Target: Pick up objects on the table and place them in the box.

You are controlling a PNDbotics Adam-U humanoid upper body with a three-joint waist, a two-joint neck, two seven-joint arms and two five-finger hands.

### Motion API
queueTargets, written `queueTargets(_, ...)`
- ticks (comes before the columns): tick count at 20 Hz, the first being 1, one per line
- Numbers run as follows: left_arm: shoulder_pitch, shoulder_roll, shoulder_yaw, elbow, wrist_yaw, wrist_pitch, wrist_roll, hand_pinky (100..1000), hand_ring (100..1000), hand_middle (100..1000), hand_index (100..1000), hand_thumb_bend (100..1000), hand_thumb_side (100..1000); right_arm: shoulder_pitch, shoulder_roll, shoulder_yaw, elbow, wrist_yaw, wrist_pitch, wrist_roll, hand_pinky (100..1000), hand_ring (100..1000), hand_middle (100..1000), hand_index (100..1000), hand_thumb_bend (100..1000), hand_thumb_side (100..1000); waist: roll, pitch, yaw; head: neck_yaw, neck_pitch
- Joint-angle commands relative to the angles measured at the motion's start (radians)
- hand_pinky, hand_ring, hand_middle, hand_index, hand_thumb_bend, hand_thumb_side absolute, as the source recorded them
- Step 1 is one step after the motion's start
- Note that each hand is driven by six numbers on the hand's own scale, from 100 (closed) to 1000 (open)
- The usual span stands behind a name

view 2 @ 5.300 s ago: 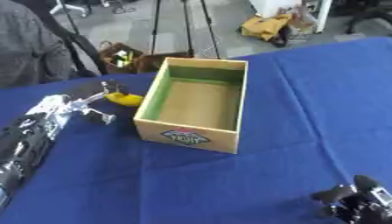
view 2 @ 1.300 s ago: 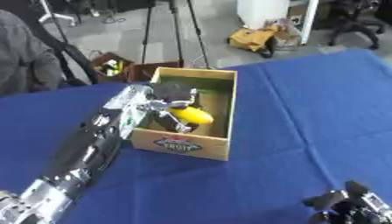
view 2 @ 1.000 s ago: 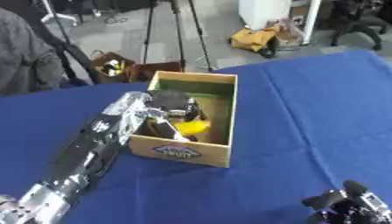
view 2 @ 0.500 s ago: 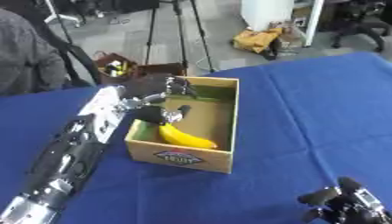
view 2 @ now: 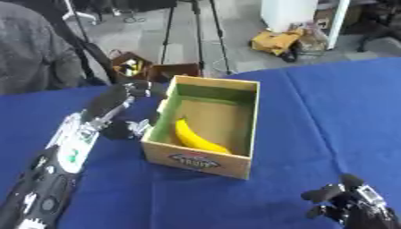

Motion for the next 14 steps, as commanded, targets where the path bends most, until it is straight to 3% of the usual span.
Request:
queueTargets(1,0.038,-0.002,0.016,-0.056,0.054,0.044,0.052,798,709,689,798,248,1000,-0.013,-0.024,-0.012,-0.027,-0.011,-0.004,-0.008,530,706,494,532,100,909,-0.006,-0.010,0.008,-0.012,-0.009)
queueTargets(6,0.166,-0.051,0.027,-0.004,0.132,0.123,0.131,787,686,665,791,268,1000,-0.023,-0.052,-0.020,-0.042,-0.023,-0.010,-0.017,531,711,499,533,100,894,-0.008,-0.014,0.024,-0.016,-0.001)
queueTargets(14,0.369,-0.084,-0.080,-0.166,0.258,0.244,0.220,780,666,635,787,266,1000,-0.070,-0.116,-0.025,-0.045,-0.059,-0.018,-0.028,535,731,528,539,100,869,-0.022,-0.034,0.036,0.002,0.019)
